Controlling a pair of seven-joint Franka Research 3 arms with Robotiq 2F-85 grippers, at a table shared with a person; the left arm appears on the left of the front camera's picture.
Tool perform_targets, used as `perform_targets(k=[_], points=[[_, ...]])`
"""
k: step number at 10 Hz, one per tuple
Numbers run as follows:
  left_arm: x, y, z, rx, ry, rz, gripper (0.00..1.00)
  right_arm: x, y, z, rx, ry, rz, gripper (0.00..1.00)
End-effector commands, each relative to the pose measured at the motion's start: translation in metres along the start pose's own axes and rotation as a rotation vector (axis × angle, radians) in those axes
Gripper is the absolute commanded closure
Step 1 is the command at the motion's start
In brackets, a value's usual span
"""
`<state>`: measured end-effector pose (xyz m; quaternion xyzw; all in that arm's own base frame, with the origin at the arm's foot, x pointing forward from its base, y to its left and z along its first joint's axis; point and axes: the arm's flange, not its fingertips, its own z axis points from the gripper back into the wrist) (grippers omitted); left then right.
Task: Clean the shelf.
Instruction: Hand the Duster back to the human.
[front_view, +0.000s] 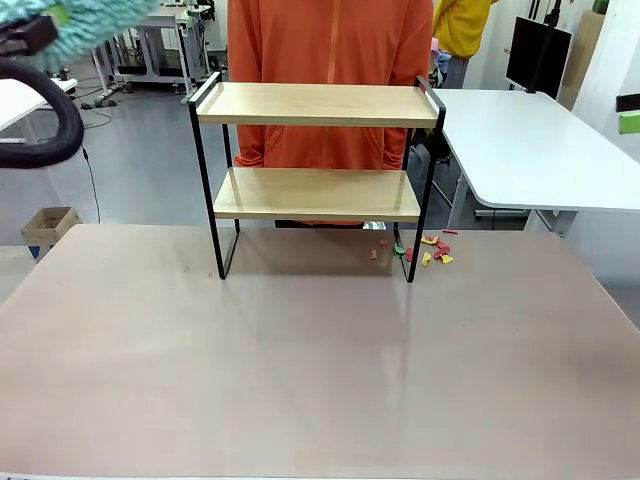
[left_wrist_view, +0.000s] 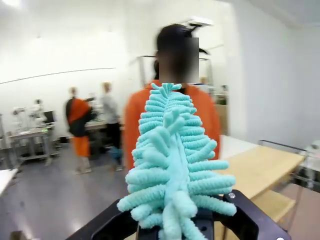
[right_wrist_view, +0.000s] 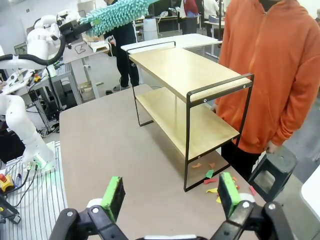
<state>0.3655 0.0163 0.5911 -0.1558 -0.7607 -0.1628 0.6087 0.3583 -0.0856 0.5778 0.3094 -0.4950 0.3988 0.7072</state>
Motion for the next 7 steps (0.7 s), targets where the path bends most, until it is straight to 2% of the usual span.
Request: perform_targets(k=[1,4,7], points=[[-0.011,-0.006,0.005,0.138,0.020,-0.042,0.82,0.001,-0.002,-0.001,-0.003,-0.028,0.019,0.00],[-0.036,0.014,0.012,0.278,0.130,-0.089,0.82,0.001,-0.002,-0.001,-0.003,-0.028,0.019,0.00],[-0.095,0.023,0.026,0.317,0.208,-0.035,0.82,0.001,-0.002,-0.001,-0.003,-0.028,0.019,0.00]])
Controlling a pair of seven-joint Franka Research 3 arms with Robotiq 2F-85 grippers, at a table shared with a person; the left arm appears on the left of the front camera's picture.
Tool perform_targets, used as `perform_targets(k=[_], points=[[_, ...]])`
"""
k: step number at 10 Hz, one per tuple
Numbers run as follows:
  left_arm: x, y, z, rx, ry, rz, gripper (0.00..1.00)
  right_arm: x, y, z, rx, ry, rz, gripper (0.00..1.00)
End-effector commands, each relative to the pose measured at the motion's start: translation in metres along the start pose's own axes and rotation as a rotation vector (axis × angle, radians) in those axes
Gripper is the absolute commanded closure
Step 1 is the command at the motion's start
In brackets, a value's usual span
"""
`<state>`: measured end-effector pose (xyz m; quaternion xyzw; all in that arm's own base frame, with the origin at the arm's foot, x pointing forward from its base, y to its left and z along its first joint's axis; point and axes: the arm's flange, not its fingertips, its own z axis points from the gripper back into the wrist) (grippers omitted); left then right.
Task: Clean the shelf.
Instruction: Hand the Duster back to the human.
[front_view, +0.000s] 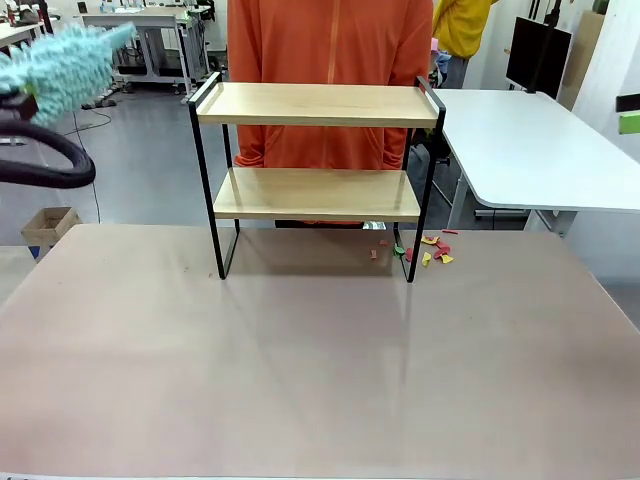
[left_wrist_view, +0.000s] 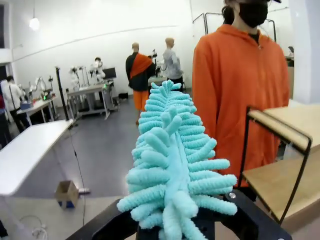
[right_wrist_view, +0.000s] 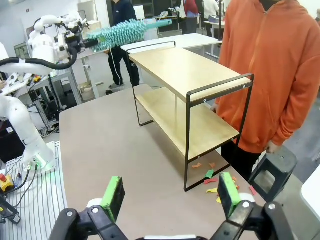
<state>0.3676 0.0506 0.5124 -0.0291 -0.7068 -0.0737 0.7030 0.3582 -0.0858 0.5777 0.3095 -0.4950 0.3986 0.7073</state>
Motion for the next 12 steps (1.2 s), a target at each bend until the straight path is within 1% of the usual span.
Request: perform_targets(k=[1,3,5,6,7,8,12], points=[[-0.045,-0.008,-0.004,0.012,0.012,0.028,0.82,0.002,-0.002,-0.002,-0.003,-0.028,0.020,0.00],[-0.089,-0.014,0.003,0.004,0.039,0.067,0.82,0.002,-0.002,-0.002,-0.003,-0.028,0.020,0.00],[-0.109,-0.019,0.010,0.003,0.041,0.080,0.82,0.002,-0.002,-0.002,-0.003,-0.028,0.020,0.00],[-0.116,-0.023,0.005,-0.005,0.044,0.095,0.82,0.002,-0.002,-0.002,-0.003,-0.028,0.020,0.00],[-0.117,-0.027,0.003,-0.026,0.044,0.119,0.82,0.002,-0.002,-0.002,-0.003,-0.028,0.020,0.00],[-0.066,0.025,-0.009,-0.007,0.092,0.115,0.82,0.002,-0.002,-0.002,-0.003,-0.028,0.020,0.00],[-0.066,0.025,-0.009,-0.007,0.092,0.115,0.82,0.002,-0.002,-0.002,-0.003,-0.028,0.020,0.00]])
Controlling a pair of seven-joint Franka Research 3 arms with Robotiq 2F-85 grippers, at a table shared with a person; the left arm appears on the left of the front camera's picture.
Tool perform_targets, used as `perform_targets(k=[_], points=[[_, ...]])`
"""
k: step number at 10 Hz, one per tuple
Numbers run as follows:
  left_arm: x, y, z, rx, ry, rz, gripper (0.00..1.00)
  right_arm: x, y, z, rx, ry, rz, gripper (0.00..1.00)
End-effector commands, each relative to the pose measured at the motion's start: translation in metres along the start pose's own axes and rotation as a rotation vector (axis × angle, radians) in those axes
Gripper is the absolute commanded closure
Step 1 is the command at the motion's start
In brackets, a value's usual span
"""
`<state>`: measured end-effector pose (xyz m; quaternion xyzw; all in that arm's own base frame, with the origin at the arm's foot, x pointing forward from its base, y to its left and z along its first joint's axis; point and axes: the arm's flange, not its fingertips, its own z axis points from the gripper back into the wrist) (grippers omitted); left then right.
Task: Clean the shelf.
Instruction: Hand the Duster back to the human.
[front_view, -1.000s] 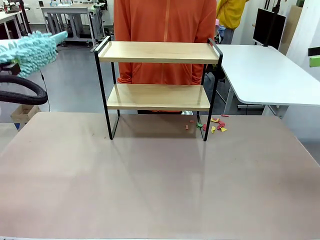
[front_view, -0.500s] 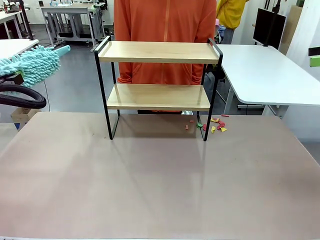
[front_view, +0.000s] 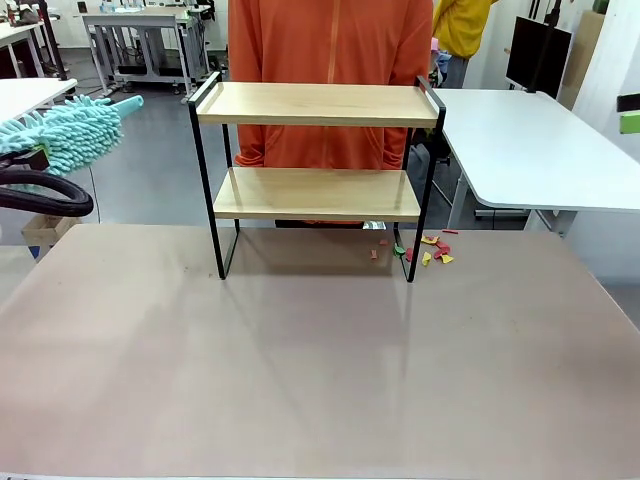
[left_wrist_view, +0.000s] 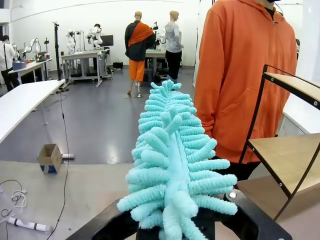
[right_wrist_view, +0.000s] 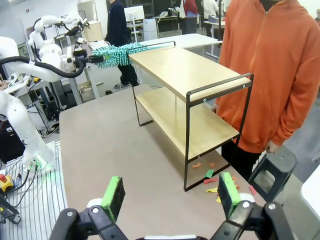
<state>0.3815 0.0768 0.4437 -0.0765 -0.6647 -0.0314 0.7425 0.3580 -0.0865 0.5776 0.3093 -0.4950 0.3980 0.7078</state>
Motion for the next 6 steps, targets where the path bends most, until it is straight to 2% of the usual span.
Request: perform_targets(k=[1,6], points=[[0.0044,0.0010,0.0010,0.004,-0.014,-0.020,0.82,0.0019,-0.0018,-0.0021,-0.002,-0.028,0.021,0.00],[0.0044,0.0010,0.0010,0.004,-0.014,-0.020,0.82,0.0019,-0.0018,-0.0021,-0.002,-0.028,0.021,0.00]])
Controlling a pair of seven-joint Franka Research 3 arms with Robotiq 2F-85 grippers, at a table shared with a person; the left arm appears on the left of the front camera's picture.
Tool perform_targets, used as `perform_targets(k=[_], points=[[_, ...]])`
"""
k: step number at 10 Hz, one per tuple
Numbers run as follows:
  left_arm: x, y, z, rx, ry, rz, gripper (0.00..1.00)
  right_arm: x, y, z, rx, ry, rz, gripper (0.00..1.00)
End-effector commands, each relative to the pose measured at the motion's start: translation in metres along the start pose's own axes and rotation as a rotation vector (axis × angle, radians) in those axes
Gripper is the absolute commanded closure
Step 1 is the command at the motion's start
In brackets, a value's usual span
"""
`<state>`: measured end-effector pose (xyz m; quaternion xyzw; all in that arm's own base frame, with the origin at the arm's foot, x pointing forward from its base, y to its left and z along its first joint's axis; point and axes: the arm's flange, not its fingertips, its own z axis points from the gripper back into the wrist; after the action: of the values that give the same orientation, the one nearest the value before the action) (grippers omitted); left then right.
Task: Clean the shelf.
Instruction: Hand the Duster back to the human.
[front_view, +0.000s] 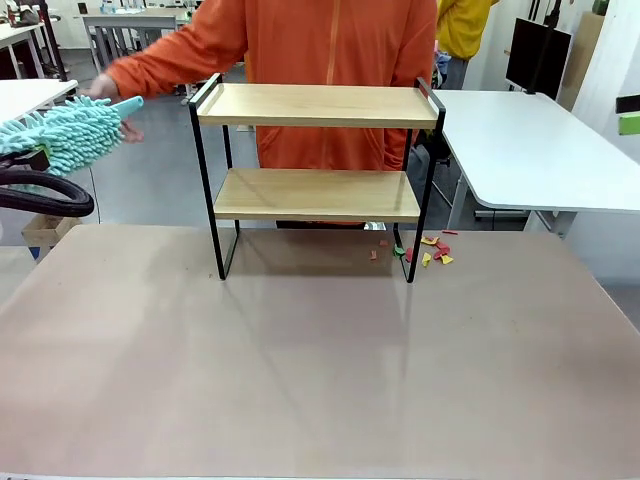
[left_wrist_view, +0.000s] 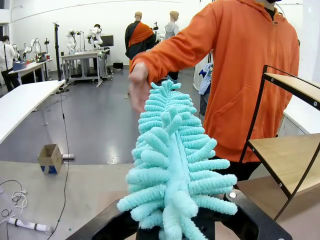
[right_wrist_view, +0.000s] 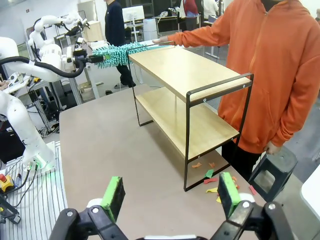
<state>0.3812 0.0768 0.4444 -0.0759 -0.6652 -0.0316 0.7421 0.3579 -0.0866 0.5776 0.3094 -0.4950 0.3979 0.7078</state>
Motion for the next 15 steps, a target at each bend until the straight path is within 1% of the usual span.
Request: perform_targets(k=[1,6,7,8,9,10,11,12,13,14,15], points=[[0.004,0.001,0.001,0.003,-0.013,-0.019,0.82,0.002,-0.002,-0.002,-0.002,-0.028,0.021,0.00],[0.004,0.001,0.001,0.003,-0.013,-0.019,0.82,0.002,-0.002,-0.002,-0.002,-0.028,0.021,0.00],[0.000,0.000,0.000,0.000,0.000,-0.001,0.22,0.002,-0.002,-0.002,-0.002,-0.028,0.021,0.00],[0.009,-0.008,0.004,-0.002,0.015,0.012,0.24,0.002,-0.002,-0.002,-0.002,-0.028,0.021,0.00],[0.018,-0.014,0.008,0.005,0.028,0.049,0.00,0.002,-0.002,-0.002,-0.002,-0.028,0.021,0.00],[0.030,-0.018,0.009,0.032,0.030,0.082,0.00,0.002,-0.002,-0.002,-0.002,-0.028,0.021,0.00],[0.049,-0.019,0.013,0.067,0.056,0.129,0.00,0.002,-0.002,-0.002,-0.002,-0.028,0.021,0.00],[0.069,-0.019,0.019,0.103,0.049,0.176,0.01,0.002,-0.002,-0.002,-0.002,-0.028,0.021,0.00],[0.097,-0.016,0.025,0.134,0.033,0.225,0.00,0.002,-0.002,-0.002,-0.002,-0.028,0.021,0.00],[0.125,-0.008,0.034,0.171,-0.036,0.298,0.00,0.002,-0.002,-0.002,-0.002,-0.028,0.021,0.00],[0.150,0.005,0.043,0.208,-0.091,0.411,0.00,0.002,-0.002,-0.002,-0.002,-0.028,0.021,0.00]])
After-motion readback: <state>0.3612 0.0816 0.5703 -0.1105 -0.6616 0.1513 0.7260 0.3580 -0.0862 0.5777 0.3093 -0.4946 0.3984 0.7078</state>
